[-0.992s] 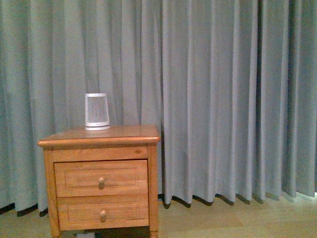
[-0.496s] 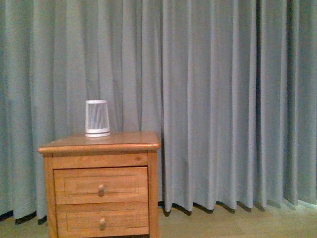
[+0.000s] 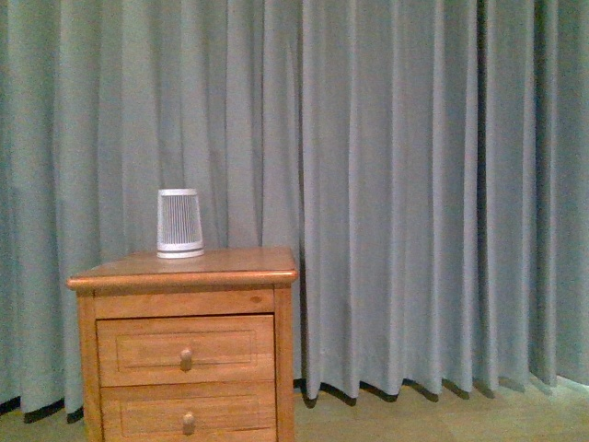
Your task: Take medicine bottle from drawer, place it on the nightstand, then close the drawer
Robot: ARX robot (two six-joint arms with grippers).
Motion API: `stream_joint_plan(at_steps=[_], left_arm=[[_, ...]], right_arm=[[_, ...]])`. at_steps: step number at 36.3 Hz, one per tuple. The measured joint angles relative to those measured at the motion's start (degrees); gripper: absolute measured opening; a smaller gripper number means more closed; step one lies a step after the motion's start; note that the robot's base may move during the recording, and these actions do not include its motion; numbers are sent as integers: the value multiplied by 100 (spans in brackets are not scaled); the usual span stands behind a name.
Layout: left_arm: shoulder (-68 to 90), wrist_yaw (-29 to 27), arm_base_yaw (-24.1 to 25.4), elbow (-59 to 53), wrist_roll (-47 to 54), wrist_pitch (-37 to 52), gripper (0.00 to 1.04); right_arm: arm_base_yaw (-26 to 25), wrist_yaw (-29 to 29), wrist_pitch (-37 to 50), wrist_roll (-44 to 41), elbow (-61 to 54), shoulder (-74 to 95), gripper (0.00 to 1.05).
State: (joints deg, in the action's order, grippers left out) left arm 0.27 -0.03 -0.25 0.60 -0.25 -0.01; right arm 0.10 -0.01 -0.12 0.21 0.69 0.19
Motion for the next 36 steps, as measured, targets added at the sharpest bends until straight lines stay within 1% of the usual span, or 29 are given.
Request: stream_joint_plan(at_steps=[36], left_arm=[[-2,2,0,0,0,0,98]], right_arm=[[0,-2,0,-2,0,0,98]])
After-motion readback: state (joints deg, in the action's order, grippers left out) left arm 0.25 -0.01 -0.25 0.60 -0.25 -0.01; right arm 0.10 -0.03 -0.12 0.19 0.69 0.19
